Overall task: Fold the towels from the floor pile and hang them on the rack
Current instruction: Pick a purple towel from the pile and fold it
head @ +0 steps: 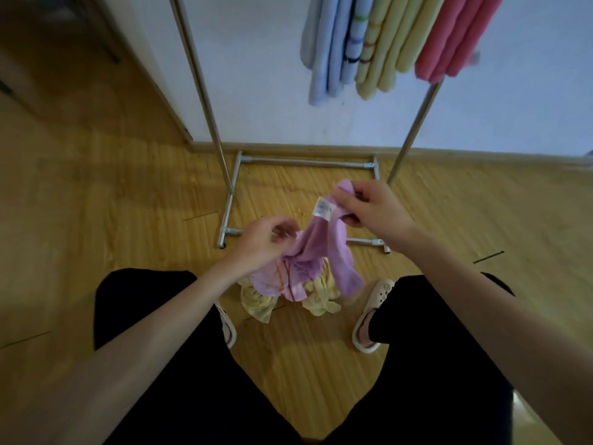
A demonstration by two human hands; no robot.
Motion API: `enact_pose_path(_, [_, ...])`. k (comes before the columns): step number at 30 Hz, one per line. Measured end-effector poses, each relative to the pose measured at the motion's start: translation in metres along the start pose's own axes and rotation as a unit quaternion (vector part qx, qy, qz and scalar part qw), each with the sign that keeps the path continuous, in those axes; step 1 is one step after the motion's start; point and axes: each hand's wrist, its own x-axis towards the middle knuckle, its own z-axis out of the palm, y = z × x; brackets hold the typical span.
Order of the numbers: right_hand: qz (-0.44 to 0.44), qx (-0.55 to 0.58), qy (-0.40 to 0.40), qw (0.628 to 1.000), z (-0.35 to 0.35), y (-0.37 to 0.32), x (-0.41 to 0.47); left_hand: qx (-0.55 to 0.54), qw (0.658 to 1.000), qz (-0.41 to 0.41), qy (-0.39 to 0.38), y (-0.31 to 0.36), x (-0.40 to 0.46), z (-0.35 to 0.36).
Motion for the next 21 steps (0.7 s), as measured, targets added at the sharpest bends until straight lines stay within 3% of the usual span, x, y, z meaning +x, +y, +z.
enact_pose_path(2, [-0.02, 0.054, 0.028, 0.998, -0.002, -0.026, -0.005, -0.021, 0.998, 0.038, -0.041, 0.019, -0.015, -0.009])
enact_pose_path(4, [-0.043, 0.099, 0.043, 0.993, -0.002, -0.051, -0.013, -0.012, 0.997, 0.074, -0.032, 0.038, -0.027, -0.014])
enact_pose_path(9, [-0.086, 0.164, 0.048, 0.982, 0.005, -0.101, -0.029, 0.082, 0.98, 0.13, 0.128, 0.078, -0.039, -0.027])
enact_pose_path(13, [-0.102, 0.181, 0.05, 0.977, 0.009, -0.123, -0.035, 0.099, 0.956, 0.181, 0.209, 0.09, -0.042, -0.039])
enact_pose_path(18, [-0.1, 0.224, 0.071, 0.967, 0.004, -0.133, -0.038, 0.109, 0.952, 0.165, 0.232, 0.082, -0.046, -0.058])
enact_pose_path(21, [-0.091, 0.244, 0.093, 0.961, 0.002, -0.129, -0.039, 0.047, 0.968, 0.119, 0.215, 0.083, -0.049, -0.068])
